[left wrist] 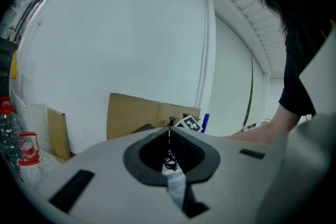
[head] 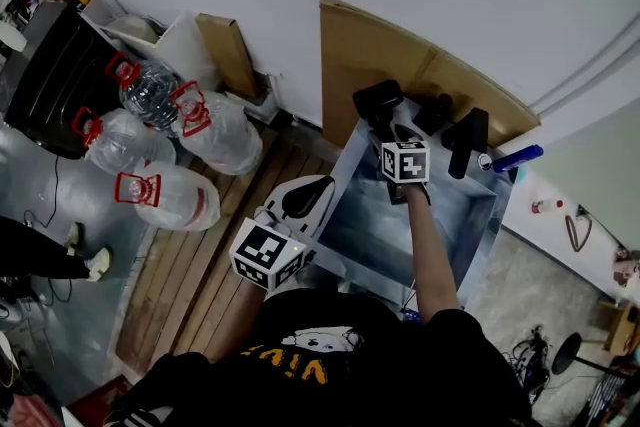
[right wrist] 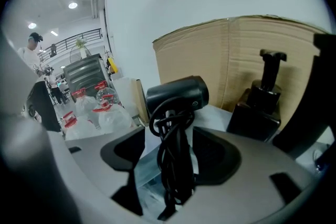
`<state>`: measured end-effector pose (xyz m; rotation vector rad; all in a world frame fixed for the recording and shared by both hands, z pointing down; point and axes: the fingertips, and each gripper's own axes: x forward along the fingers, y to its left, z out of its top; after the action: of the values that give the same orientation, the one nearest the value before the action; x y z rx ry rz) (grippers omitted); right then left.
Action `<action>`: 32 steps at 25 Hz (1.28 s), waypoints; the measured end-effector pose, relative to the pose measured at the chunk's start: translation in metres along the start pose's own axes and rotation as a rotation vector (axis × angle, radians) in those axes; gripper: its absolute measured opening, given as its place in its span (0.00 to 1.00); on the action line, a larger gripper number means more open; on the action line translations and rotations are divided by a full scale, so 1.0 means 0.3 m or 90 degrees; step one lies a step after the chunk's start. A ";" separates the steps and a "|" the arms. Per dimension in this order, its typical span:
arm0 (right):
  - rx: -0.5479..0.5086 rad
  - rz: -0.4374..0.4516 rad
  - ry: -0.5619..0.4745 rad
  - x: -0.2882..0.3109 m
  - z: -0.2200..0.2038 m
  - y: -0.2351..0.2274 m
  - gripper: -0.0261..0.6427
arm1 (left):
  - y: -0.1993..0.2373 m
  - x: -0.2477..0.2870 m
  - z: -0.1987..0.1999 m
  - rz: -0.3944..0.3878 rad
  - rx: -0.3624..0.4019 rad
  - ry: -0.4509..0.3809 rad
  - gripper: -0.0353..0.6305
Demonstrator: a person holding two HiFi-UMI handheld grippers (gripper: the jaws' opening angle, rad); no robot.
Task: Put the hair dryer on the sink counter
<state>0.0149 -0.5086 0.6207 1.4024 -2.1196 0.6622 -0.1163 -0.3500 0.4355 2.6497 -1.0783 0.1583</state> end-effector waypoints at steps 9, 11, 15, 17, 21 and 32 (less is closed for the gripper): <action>0.032 0.004 -0.081 -0.147 0.021 0.031 0.40 | -0.002 0.008 -0.024 -0.011 -0.009 0.003 0.07; 0.043 0.012 -0.112 -0.204 0.029 0.049 0.34 | 0.000 0.014 -0.032 -0.012 -0.013 0.004 0.07; 0.056 0.032 -0.153 -0.328 0.016 0.091 0.30 | 0.000 0.035 -0.048 -0.017 -0.019 0.007 0.07; 0.069 0.040 -0.174 -0.396 0.003 0.104 0.28 | -0.007 0.049 -0.057 -0.020 -0.019 0.010 0.07; 0.087 0.051 -0.202 -0.537 -0.044 0.118 0.25 | -0.054 0.071 -0.078 -0.028 -0.015 0.018 0.07; 0.091 0.059 -0.230 -0.910 -0.242 0.112 0.20 | -0.378 0.029 -0.090 -0.054 -0.022 0.009 0.07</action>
<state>0.0864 -0.2641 0.4938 1.6088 -2.4710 0.6440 -0.0309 -0.2705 0.4391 2.6535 -0.9539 0.1389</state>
